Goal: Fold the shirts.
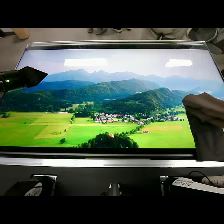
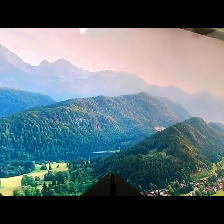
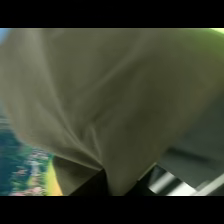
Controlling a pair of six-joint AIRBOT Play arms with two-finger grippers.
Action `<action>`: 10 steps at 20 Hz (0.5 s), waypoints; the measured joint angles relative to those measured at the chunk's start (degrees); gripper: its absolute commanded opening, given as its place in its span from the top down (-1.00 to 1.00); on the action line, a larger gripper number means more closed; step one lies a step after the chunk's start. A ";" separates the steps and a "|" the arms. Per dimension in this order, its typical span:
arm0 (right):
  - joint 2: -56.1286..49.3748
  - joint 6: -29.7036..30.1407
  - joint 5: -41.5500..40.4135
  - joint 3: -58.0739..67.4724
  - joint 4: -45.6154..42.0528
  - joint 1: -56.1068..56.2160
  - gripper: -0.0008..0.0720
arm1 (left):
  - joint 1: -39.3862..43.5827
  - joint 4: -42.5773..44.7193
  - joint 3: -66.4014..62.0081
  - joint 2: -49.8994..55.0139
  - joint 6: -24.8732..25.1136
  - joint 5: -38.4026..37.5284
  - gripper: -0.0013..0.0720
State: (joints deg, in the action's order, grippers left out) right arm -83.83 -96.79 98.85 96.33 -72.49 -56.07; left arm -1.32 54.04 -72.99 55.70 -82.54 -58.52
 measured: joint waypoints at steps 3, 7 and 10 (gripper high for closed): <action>3.23 -1.53 -0.52 -11.34 -8.11 -0.11 0.91 | 0.00 0.00 0.00 0.00 0.02 0.00 0.89; 5.90 -4.09 -5.09 -24.17 -12.85 -0.11 -0.98 | 0.00 -0.02 0.00 0.00 0.02 0.00 0.89; 6.51 -2.89 -7.80 -24.90 -14.14 -0.13 -0.98 | 0.00 -0.02 -0.13 0.09 0.02 0.28 0.89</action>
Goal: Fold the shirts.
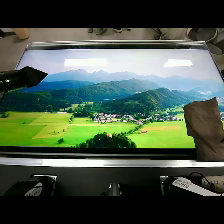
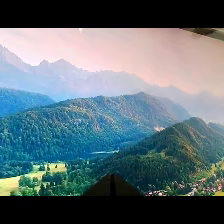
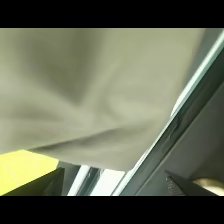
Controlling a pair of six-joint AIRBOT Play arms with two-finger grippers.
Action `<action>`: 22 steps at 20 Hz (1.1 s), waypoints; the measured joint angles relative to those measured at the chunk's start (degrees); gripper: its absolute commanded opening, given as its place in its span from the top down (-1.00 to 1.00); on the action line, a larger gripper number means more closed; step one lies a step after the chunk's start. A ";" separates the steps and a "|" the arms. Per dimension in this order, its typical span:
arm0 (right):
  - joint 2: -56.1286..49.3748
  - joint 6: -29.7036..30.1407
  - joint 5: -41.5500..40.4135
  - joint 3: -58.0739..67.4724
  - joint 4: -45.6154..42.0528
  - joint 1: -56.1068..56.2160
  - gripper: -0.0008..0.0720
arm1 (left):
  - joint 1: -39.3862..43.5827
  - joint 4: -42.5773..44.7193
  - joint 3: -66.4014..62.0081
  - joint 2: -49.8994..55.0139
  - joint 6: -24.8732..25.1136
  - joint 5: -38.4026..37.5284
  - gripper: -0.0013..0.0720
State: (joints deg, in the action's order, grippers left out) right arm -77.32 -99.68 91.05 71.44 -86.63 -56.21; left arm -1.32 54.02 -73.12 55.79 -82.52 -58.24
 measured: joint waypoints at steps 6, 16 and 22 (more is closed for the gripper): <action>0.37 6.36 -11.34 20.79 1.99 9.14 -0.92 | 3.76 13.99 -10.38 8.09 -4.52 -1.60 0.89; -9.62 6.05 1.55 23.87 6.75 46.18 -0.79 | 16.72 43.17 -6.12 22.53 -19.58 -19.41 -1.00; -10.01 5.01 -0.20 22.01 6.49 51.23 -0.79 | 17.40 45.07 -2.29 20.06 -22.71 -16.00 -1.00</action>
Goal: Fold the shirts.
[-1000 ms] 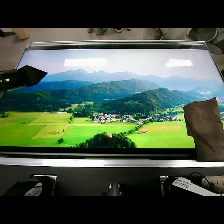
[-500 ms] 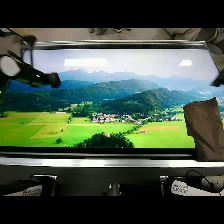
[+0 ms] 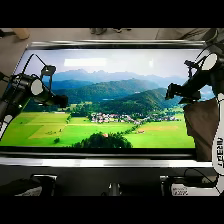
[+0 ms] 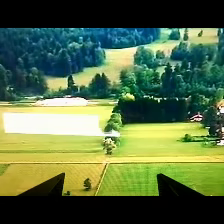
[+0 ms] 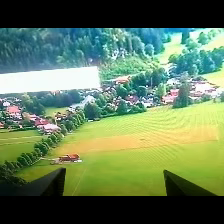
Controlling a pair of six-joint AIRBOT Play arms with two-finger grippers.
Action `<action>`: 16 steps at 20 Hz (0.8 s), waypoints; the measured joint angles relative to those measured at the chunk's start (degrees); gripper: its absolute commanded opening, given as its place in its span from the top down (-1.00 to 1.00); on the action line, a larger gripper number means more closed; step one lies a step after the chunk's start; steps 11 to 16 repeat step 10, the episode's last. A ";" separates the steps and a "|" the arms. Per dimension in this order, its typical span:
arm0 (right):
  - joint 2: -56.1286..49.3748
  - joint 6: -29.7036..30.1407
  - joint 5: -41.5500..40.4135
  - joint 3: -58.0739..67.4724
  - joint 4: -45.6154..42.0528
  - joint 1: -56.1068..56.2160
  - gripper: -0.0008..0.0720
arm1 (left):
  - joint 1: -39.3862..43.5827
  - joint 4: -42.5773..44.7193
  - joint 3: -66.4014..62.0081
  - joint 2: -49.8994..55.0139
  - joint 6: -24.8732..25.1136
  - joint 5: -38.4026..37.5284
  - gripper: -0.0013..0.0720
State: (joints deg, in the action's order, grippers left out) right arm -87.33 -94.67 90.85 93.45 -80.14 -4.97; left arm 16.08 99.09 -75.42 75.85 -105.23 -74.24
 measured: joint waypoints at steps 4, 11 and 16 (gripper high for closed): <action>-0.02 -0.24 0.11 -0.24 0.00 0.70 -0.79 | -0.11 0.24 0.37 -0.09 -0.46 0.55 -1.00; -0.02 -0.24 0.20 -0.28 0.00 0.90 -0.79 | -0.11 0.37 0.48 -0.09 -0.66 0.74 -1.00; -0.02 -0.24 0.20 -0.28 0.00 0.90 -0.79 | -0.11 0.37 0.48 -0.09 -0.66 0.74 -1.00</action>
